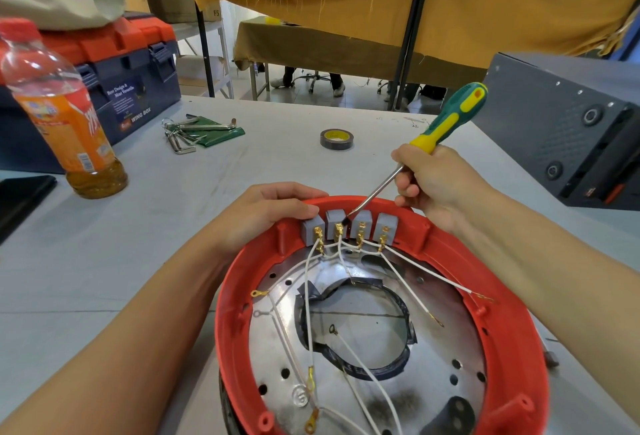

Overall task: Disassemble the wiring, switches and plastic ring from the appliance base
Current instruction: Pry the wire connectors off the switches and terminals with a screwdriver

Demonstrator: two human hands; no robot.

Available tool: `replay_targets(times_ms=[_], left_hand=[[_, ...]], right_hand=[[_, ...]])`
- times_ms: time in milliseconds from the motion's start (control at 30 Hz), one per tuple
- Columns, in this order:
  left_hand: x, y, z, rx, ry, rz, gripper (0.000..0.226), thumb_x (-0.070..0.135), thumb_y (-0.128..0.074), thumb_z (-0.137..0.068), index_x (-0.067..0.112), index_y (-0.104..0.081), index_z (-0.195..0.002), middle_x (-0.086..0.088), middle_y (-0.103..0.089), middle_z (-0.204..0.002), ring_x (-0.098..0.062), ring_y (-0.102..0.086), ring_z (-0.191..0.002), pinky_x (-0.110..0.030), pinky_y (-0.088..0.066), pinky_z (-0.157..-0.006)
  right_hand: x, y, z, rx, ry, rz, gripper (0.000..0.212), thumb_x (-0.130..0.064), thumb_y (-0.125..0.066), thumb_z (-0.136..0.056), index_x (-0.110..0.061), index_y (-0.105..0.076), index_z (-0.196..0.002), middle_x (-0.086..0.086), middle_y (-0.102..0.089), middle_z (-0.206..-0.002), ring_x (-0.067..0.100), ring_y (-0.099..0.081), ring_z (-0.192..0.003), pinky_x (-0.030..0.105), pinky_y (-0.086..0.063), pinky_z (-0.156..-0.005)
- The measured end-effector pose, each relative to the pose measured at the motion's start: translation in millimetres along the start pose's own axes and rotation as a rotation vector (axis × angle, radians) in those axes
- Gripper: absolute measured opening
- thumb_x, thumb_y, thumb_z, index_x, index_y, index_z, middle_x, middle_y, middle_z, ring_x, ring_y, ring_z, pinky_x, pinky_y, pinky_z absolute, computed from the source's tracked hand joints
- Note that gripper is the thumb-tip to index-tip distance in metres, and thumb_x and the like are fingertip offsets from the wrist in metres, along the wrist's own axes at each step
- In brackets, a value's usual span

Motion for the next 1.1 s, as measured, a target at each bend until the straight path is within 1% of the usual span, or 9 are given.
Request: replay_targets(times_ms=[133, 267, 500, 667, 800, 1100], left_hand=[[1.2, 0.3, 0.0, -0.010, -0.005, -0.006, 0.024, 0.003, -0.059, -0.084, 0.009, -0.070, -0.105, -0.007, -0.073, -0.082, -0.013, -0.068, -0.061, -0.017, -0.051, -0.053], [0.1, 1.1, -0.4, 0.000, 0.007, 0.000, 0.025, 0.003, -0.060, -0.083, 0.009, -0.070, -0.106, -0.010, -0.072, -0.086, -0.014, -0.068, -0.063, -0.018, -0.052, -0.055], [1.0, 0.6, 0.4, -0.010, 0.004, 0.003, 0.025, 0.002, -0.059, -0.084, 0.008, -0.070, -0.105, -0.008, -0.073, -0.082, -0.013, -0.068, -0.060, -0.017, -0.051, -0.053], [0.7, 0.1, 0.4, -0.007, 0.004, 0.011, 0.026, 0.001, -0.059, -0.083, 0.007, -0.069, -0.106, -0.008, -0.072, -0.081, -0.014, -0.067, -0.060, -0.018, -0.051, -0.053], [-0.3, 0.8, -0.3, 0.006, 0.014, 0.017, 0.026, 0.002, -0.060, -0.082, 0.007, -0.070, -0.106, -0.012, -0.071, -0.085, -0.015, -0.067, -0.060, -0.019, -0.052, -0.054], [-1.0, 1.6, -1.9, 0.012, 0.011, -0.007, 0.025, 0.003, -0.061, -0.081, 0.008, -0.070, -0.103, -0.009, -0.072, -0.083, -0.014, -0.067, -0.062, -0.018, -0.052, -0.055]], right_hand=[[-0.7, -1.1, 1.1, -0.014, 0.002, -0.002, 0.019, -0.010, -0.049, -0.094, -0.011, -0.046, -0.075, -0.005, -0.043, -0.034, 0.005, -0.032, -0.028, 0.017, -0.041, -0.036], [-1.6, -5.0, 4.5, -0.048, 0.046, 0.047, 0.020, -0.010, -0.049, -0.094, -0.011, -0.046, -0.075, -0.004, -0.042, -0.034, 0.006, -0.033, -0.028, 0.018, -0.041, -0.036], [-1.3, 1.1, 5.1, -0.004, 0.065, -0.091, 0.022, -0.011, -0.051, -0.095, -0.011, -0.046, -0.073, -0.003, -0.046, -0.037, 0.007, -0.035, -0.030, 0.019, -0.043, -0.038], [-4.0, 1.1, 8.5, 0.000, 0.195, -0.020, 0.022, -0.011, -0.051, -0.094, -0.009, -0.047, -0.073, -0.002, -0.048, -0.038, 0.010, -0.036, -0.030, 0.022, -0.045, -0.039], [-8.1, -0.5, 14.3, -0.012, 0.311, 0.021, 0.025, -0.012, -0.051, -0.095, -0.009, -0.046, -0.070, -0.001, -0.049, -0.038, 0.010, -0.039, -0.028, 0.025, -0.046, -0.039], [-14.8, -4.8, 26.1, -0.043, 0.464, 0.059, 0.032, -0.010, -0.051, -0.095, -0.011, -0.044, -0.063, 0.002, -0.050, -0.037, 0.014, -0.040, -0.026, 0.019, -0.040, -0.035]])
Point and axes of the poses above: each hand's wrist, its own z-axis away from the middle knuckle, its own y-axis out of the back of the hand, x = y × z, the point moved 3 cm from there along -z, towards the middle knuckle
